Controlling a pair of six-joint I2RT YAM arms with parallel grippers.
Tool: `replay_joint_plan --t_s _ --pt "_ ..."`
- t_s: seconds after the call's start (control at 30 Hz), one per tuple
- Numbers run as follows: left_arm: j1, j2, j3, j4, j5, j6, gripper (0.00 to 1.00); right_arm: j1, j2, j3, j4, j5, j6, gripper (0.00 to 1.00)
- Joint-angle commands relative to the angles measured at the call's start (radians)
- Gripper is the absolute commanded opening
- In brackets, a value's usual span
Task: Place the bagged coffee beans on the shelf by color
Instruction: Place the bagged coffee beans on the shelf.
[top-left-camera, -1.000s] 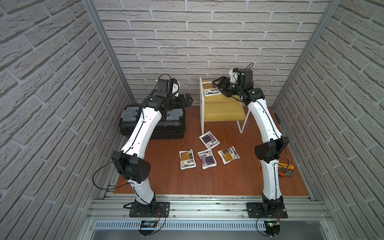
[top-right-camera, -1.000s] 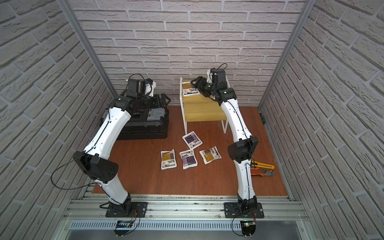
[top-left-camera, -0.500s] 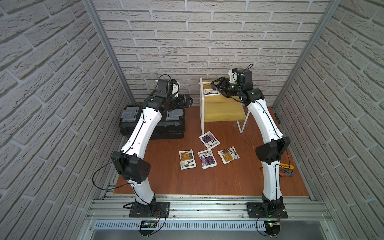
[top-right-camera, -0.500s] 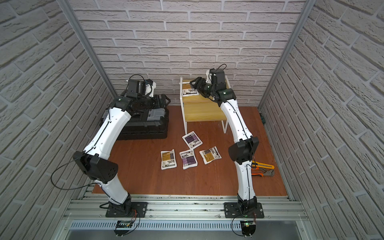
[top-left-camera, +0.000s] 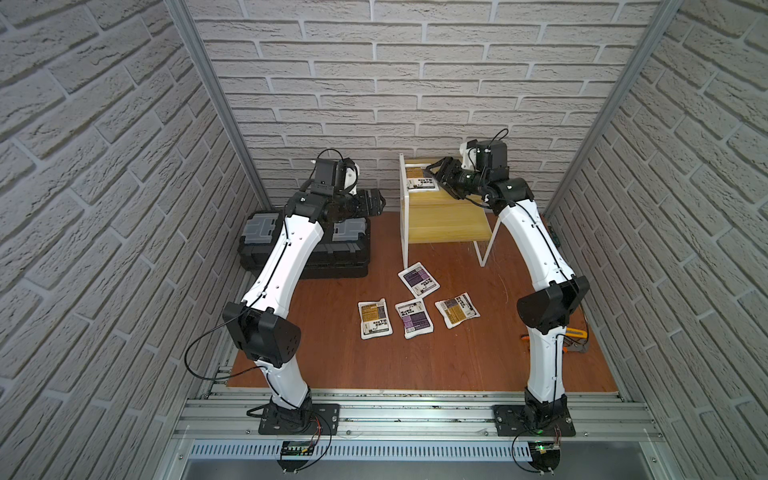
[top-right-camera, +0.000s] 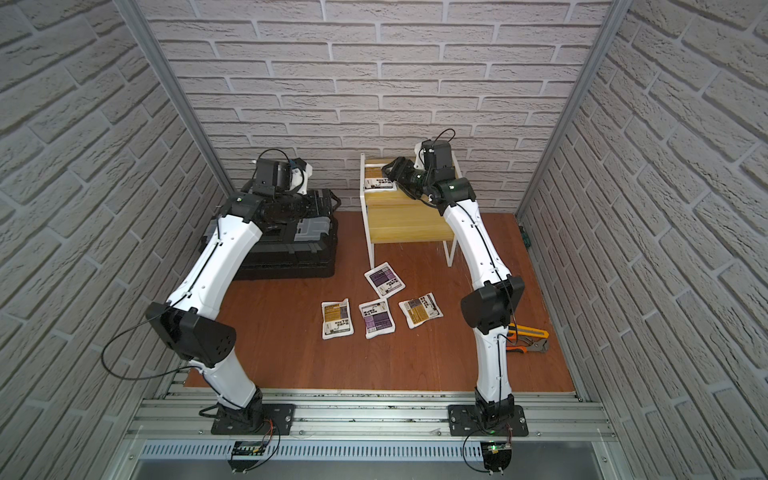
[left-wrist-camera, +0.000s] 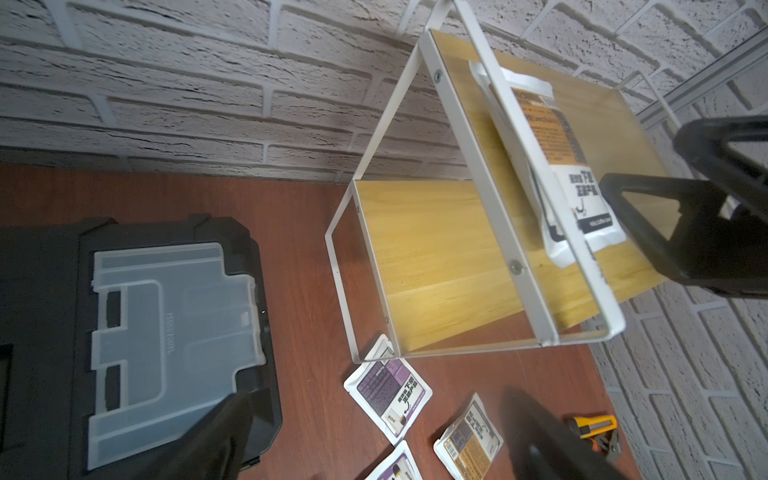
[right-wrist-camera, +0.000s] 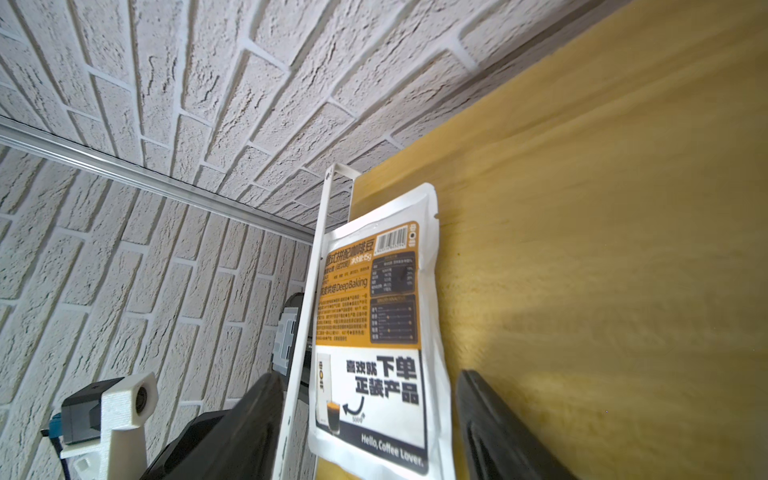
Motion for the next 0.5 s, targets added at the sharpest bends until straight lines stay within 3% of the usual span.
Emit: replay_joint_plan --t_s 0.0,0.17,0.33,0.47 --pt "-0.005 -0.037 0.03 0.011 -0.024 0.034 0.98 -0.007 -0.096 -0.009 -0.046 0.02 -0.031 0.72" --pt "-0.008 -0.106 -0.049 0.017 -0.04 0.042 0.98 -0.007 -0.241 -0.103 -0.093 -0.021 -0.069 0.72" --pt "-0.043 -0.238 -0.242 0.041 -0.087 0.062 0.98 -0.005 -0.506 -0.45 -0.055 -0.038 -0.092 0.73" --pt "-0.111 -0.346 -0.428 0.077 -0.17 0.081 0.99 -0.003 -0.755 -0.822 -0.002 -0.024 -0.067 0.73"
